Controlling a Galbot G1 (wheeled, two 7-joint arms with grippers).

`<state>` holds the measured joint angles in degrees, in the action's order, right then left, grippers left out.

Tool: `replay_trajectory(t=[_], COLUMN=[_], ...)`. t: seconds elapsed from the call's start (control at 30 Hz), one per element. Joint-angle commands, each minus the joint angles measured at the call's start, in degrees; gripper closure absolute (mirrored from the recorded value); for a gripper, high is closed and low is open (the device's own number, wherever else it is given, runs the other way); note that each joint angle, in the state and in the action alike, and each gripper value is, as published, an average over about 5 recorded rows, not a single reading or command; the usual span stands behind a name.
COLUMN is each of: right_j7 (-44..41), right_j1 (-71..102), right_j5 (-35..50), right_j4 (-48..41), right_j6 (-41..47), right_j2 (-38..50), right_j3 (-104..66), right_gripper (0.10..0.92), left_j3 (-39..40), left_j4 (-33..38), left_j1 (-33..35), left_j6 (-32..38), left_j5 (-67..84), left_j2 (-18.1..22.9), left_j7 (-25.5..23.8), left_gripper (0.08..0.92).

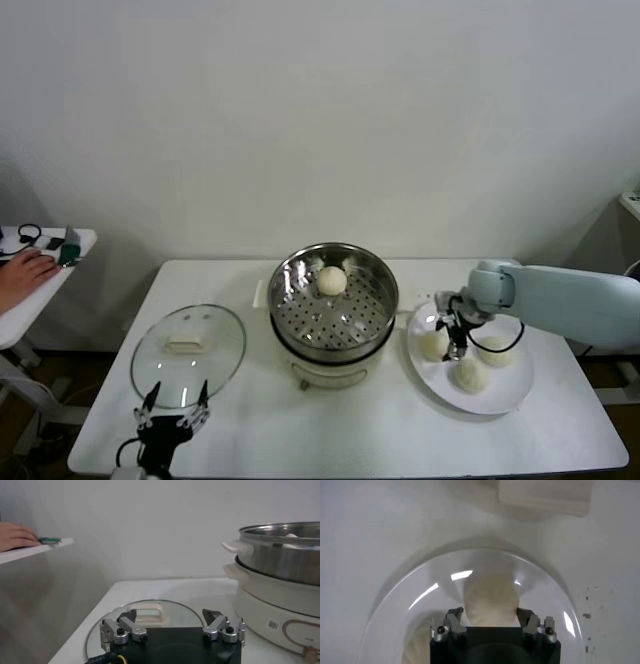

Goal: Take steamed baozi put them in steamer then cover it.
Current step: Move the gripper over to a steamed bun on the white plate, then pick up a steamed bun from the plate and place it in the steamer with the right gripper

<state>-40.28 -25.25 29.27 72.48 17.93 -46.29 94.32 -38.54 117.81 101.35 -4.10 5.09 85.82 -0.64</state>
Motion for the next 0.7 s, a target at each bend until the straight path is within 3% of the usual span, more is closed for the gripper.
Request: replay_trajectory(t=[0.03, 0.33, 0.7], right_j7=[-0.05, -4.25, -15.22], right_j1=[-0.68, -15.63, -50.26], right_j5=[-0.55, 3.17, 20.93], right_j4=[-0.38, 4.86, 14.62], right_j6=[-0.39, -3.11, -7.01], right_j2=[-0.15, 2.17, 0.73], right_j3=[-0.47, 6.69, 22.57], right_gripper=[0.336, 0.338, 0.338], left_j3=[0.04, 0.23, 0.74], left_j4=[0.19, 0.68, 1.21], left_j1=[-0.01, 0.17, 0.57], left_j6=[-0.01, -0.06, -0.13], left_j5=[-0.03, -0.07, -0.45], left_j2=[0.11, 0.09, -0.65], left_j7=[0.00, -0.02, -0.05], left_gripper=[0.177, 0.177, 0.177])
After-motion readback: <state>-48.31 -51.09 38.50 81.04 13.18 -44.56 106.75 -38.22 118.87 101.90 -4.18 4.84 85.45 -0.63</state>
